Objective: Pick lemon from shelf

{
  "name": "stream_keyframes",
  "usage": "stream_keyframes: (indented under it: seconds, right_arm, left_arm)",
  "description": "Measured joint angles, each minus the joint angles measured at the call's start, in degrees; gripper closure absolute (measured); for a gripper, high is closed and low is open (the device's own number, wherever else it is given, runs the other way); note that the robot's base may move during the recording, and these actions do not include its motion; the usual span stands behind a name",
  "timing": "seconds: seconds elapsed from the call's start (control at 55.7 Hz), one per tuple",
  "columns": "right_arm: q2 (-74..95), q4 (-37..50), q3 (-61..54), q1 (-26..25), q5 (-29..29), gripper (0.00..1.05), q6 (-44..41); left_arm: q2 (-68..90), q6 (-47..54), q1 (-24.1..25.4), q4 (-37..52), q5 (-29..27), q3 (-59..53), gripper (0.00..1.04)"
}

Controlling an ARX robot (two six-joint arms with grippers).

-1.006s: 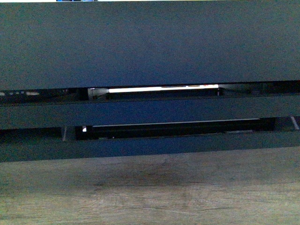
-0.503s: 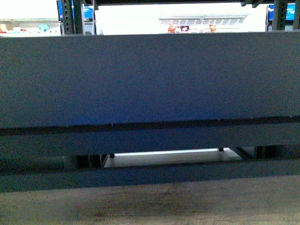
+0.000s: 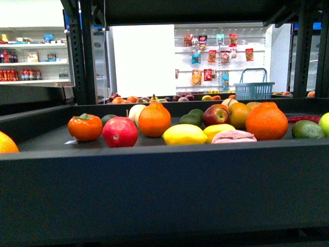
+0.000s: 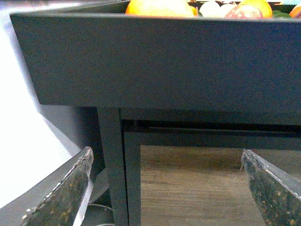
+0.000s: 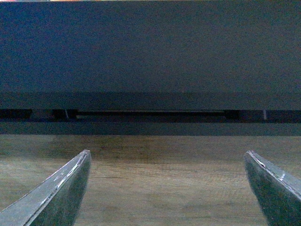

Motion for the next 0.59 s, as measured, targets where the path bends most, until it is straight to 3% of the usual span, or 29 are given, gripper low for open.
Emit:
stream_keyframes:
  seconds: [0.593]
  right_arm:
    - [-0.02,0.0,0.0,0.0,0.0,0.07,0.02]
  left_arm:
    - [0.0,0.0,0.0,0.0,0.02,0.02,0.08]
